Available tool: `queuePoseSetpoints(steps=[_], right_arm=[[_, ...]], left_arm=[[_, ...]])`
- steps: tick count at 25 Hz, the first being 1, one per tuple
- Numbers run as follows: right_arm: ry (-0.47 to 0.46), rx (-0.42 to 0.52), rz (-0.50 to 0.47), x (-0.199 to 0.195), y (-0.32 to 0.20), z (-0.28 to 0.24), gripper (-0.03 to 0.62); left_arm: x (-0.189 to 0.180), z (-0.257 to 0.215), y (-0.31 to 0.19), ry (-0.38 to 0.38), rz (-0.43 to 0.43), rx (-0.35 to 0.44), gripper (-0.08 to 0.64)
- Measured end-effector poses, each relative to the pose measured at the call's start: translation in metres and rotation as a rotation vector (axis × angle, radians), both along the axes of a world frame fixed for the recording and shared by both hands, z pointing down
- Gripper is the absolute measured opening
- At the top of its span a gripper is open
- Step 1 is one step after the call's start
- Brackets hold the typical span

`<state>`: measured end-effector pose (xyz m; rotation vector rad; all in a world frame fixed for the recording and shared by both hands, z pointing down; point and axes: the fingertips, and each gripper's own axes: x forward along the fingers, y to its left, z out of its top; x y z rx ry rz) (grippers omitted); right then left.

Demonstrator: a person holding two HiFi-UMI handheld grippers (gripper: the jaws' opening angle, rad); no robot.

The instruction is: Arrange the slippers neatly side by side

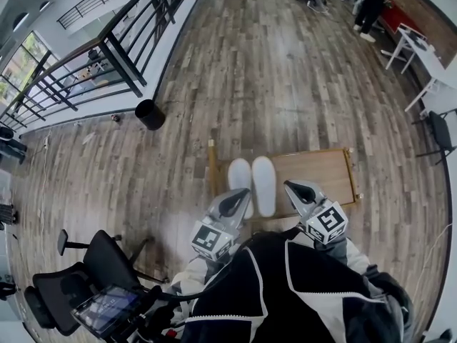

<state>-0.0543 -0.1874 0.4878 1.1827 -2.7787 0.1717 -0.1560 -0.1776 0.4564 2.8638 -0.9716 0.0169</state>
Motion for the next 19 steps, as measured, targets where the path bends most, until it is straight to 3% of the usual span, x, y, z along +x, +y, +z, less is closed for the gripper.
queuePoseSetpoints(steps=[19], right_arm=[[0.063,0.045,0.004,-0.001,0.019,0.0,0.0]], left_arm=[[0.013,0.001,0.013,0.001,0.042,0.014,0.02]])
